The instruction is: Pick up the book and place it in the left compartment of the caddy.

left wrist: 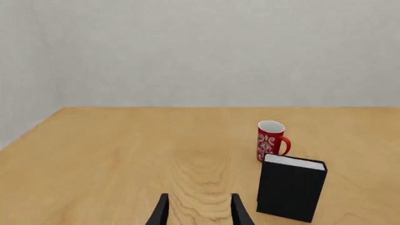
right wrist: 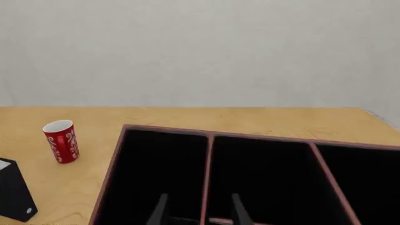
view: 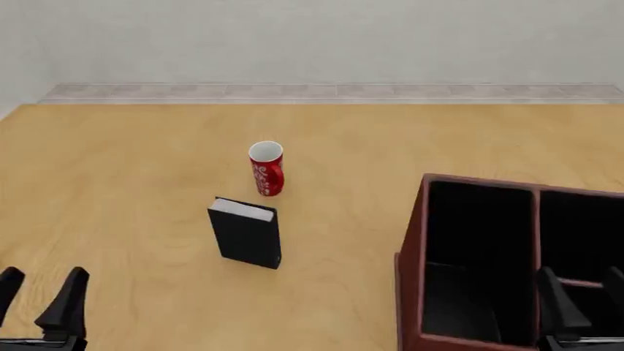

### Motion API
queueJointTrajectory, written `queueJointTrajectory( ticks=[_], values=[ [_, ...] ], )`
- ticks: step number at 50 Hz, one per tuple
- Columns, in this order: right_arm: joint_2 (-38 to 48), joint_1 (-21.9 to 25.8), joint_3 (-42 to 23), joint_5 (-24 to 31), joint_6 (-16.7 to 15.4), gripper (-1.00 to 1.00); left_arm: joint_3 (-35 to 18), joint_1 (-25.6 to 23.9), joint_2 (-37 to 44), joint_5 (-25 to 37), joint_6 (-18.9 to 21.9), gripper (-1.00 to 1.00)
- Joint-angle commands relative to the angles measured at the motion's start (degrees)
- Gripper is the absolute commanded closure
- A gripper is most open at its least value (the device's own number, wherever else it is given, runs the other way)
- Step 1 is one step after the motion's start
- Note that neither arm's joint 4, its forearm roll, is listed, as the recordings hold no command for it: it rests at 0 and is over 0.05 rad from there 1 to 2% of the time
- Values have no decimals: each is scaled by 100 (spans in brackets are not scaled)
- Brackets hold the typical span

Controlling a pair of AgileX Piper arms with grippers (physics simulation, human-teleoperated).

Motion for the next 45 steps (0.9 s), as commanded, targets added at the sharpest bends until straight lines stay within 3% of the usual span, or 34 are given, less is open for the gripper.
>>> queueJointTrajectory(
  ticks=[1, 13, 15, 17, 19, 21, 22, 26, 29, 37, 44, 45],
  values=[
    [110, 17, -11, -62, -80, -100, 0, 0, 0, 0, 0, -100],
    [621, 131, -3, -438, -213, -100, 0, 0, 0, 0, 0, -100],
    [594, 115, -19, -409, -192, -100, 0, 0, 0, 0, 0, -100],
    [237, 165, -221, -43, -10, -100, 0, 0, 0, 0, 0, -100],
    [411, 193, -462, 29, -106, -100, 0, 0, 0, 0, 0, -100],
    [407, 342, -736, 175, 139, -100, 0, 0, 0, 0, 0, -100],
    [549, 339, -837, 164, -1, -100, 0, 0, 0, 0, 0, -100],
    [1008, 727, -1340, 203, -518, -100, 0, 0, 0, 0, 0, -100],
    [1175, 865, -1511, 223, -411, -100, 0, 0, 0, 0, 0, -100],
    [1989, 1588, -2312, 399, -603, -100, 0, 0, 0, 0, 0, -100],
    [2559, 1978, -2931, 664, -548, -100, 0, 0, 0, 0, 0, -100],
    [3087, 2627, -3713, 1032, -460, -100, 0, 0, 0, 0, 0, -100]
  ],
)
